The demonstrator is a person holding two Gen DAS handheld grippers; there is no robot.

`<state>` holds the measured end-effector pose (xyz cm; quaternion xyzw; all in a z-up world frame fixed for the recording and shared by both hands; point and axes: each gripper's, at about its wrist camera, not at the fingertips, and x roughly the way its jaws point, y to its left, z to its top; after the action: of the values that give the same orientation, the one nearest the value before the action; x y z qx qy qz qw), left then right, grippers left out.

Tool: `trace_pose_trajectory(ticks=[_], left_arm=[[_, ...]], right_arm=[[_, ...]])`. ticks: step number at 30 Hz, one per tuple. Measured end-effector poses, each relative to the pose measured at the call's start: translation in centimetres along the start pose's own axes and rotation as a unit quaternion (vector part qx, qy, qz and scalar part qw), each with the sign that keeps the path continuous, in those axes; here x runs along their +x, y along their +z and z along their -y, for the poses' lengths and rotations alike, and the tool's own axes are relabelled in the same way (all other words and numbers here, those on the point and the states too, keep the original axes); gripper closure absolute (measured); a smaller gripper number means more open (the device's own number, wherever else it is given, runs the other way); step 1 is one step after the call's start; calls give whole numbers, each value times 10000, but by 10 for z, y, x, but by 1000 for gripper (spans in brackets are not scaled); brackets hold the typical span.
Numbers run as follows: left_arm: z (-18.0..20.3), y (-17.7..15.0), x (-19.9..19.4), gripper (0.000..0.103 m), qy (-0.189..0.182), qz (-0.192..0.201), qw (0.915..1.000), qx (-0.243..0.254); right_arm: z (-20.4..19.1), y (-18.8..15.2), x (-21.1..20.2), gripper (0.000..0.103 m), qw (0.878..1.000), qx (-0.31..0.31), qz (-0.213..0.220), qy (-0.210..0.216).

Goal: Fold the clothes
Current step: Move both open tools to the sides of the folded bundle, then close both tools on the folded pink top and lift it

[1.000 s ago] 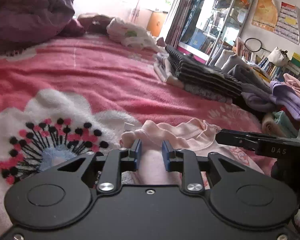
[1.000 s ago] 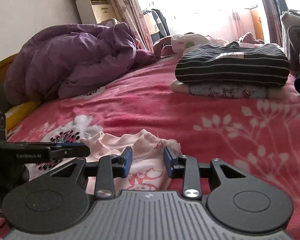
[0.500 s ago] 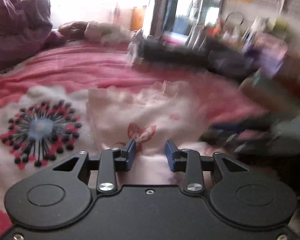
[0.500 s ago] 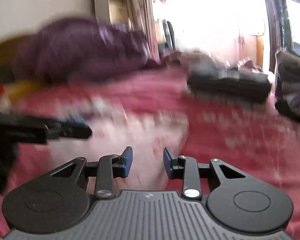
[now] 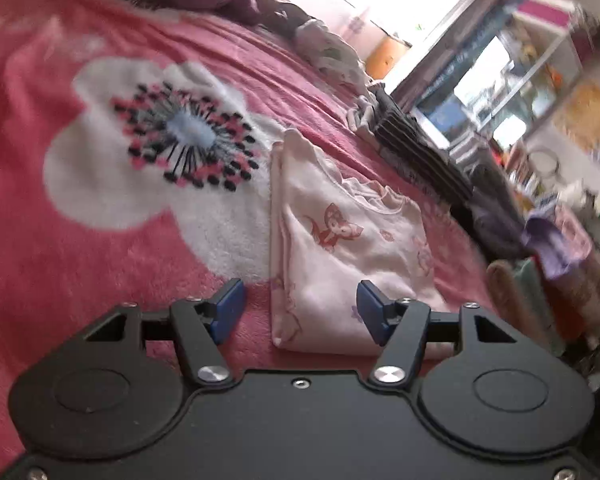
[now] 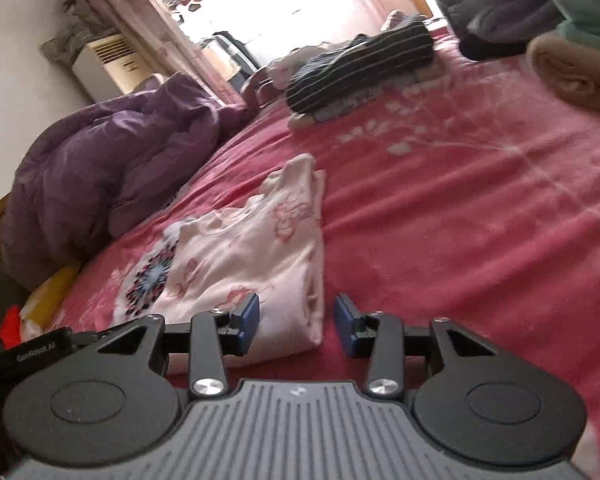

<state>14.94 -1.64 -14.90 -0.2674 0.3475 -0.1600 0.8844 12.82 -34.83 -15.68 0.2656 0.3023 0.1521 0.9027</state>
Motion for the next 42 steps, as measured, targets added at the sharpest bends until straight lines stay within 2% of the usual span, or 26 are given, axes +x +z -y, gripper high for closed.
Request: trace_pose_trajectory(ticks=[1,2,3,4,8,14,18,20,22,23,24,25,26,32,37,40,41,42], left_arm=[[-1,-1,1,52,7,44,10000,-69],[-2,-3,1,68,0,60,9999,-137],[-4,-4,1,81,-91,35,9997,-210],[-5,-5,1,86,-154,14,9995,-259],[-4,-10,-12,91,-241,19,9994,-249],[-4,-32,-42,92,-303,-255,9988,-286],[-9,-52,-59,92,-376,-699,9959,-435],[-9,-56,-65,89,-416,-884,9948,-299],[-4,-51,-69,68,-344,-769,9964,30],[-2,-49,-70,43,-330,-693,9970,132],[-2,-47,-69,38,-341,-615,9974,135],[-2,-46,-68,38,-351,-537,9978,139],[-2,-44,-66,38,-368,-480,9981,125],[-1,-42,-37,38,-451,-348,9984,33],[1,-35,-18,43,-607,-313,9977,-4],[-2,-32,-12,49,-675,-339,9971,-90],[-4,-30,-10,53,-690,-347,9969,-121],[-6,-29,-9,62,-697,-360,9968,-178]], right_arm=[[1,-1,1,65,10000,26,-10,19],[2,-3,4,71,10000,58,-28,28],[2,-3,5,73,10000,78,-36,39],[1,-3,6,76,10000,75,-41,49],[2,-7,-5,84,9997,222,-14,130],[8,-30,-32,84,9970,734,-116,206],[14,-53,-56,84,9933,1024,-466,248],[14,-59,-69,83,9920,1057,-636,280],[13,-60,-86,78,9925,1023,-579,327],[12,-61,-94,71,9937,958,-457,358],[12,-60,-99,66,9948,880,-344,370],[11,-58,-101,60,9959,789,-241,377],[11,-57,-101,59,9967,696,-139,384],[24,-46,-67,60,9968,741,-78,297],[23,-38,-33,60,9961,700,-110,525],[26,-36,-22,63,9949,761,-125,653],[27,-34,-19,66,9944,786,-135,697],[28,-33,-17,68,9938,825,-146,727]])
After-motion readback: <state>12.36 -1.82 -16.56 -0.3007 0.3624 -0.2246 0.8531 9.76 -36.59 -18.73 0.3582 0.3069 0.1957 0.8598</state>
